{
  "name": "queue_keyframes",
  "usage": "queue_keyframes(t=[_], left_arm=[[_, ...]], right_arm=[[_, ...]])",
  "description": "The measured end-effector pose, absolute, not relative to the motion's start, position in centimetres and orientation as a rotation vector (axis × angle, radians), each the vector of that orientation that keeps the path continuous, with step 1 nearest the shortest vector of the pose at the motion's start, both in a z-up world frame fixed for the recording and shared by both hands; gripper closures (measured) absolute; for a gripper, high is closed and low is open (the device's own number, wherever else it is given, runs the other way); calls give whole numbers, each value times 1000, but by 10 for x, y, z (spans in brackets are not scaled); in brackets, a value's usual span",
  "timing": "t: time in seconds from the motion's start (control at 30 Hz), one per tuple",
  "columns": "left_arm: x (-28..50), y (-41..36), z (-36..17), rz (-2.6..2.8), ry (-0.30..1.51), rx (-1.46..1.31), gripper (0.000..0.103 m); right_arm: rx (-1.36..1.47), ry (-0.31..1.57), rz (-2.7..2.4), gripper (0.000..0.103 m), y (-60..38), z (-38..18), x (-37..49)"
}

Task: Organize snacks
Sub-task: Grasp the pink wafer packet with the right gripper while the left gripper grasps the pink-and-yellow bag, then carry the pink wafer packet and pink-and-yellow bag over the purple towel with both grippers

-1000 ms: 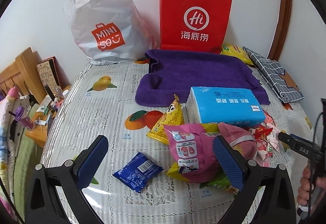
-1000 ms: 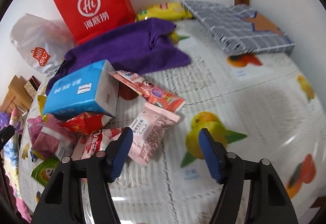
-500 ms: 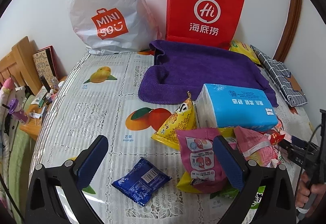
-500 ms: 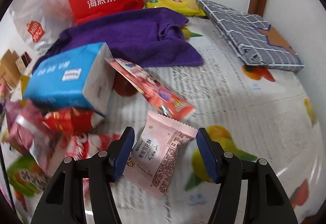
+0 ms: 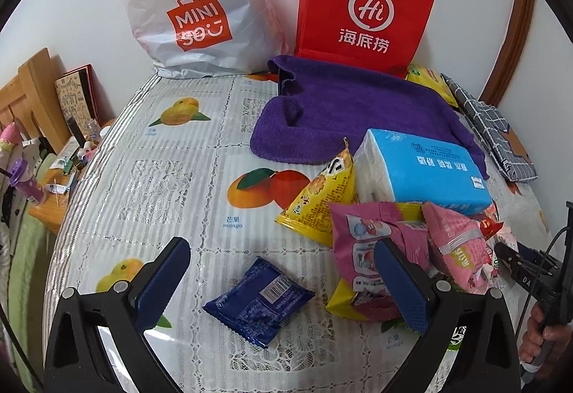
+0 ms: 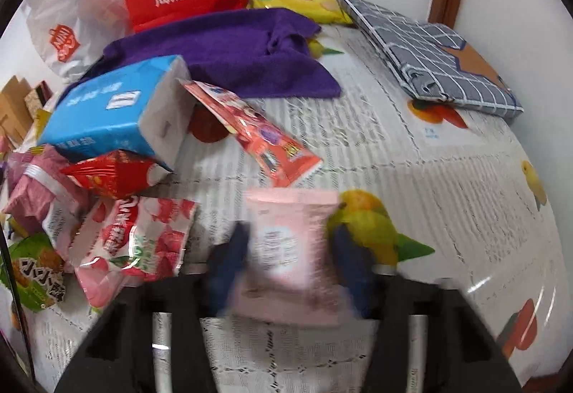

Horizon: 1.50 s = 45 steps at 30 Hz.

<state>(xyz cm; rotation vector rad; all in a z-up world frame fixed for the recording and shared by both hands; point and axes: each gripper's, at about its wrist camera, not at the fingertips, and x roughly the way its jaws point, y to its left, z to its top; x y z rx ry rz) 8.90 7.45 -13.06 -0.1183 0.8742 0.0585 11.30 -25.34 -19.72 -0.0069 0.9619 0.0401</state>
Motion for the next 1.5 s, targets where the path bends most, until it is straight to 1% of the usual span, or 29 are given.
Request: queue_keyframes(t=[0.2,0.53,0.6,0.63,0.67,0.7,0.77,0.83,0.93,1.5], left_arm=[[90,58,-129,-55,867,-152,0],[107,20,-155,-93,970,-88,1],[108,19,-158,-89,984,-101,5],[108,21,-159,-100,987,-117,14],[108,22,-158,-121,989,-143,21],[107,22,-157,-143,992,-165,33],[103,21,-155,-144,989,-167,38],[99,20,-152,-140,976,-149,40],[92,20,-148,-142,966,-146,41],[54,37,-108,-119,848,-147,41]], right_arm=[[-19,919,56,62,-254,-199,108],[-12,902,57,62,-255,-199,105],[-16,905,57,62,-255,-199,104],[-18,907,56,63,-255,-198,104],[-18,907,53,63,-255,-197,103],[-17,905,51,64,-255,-197,102],[-17,902,47,64,-255,-196,100],[-22,900,46,66,-254,-195,97],[-25,893,45,67,-253,-190,92],[-24,818,51,67,-247,-157,62]])
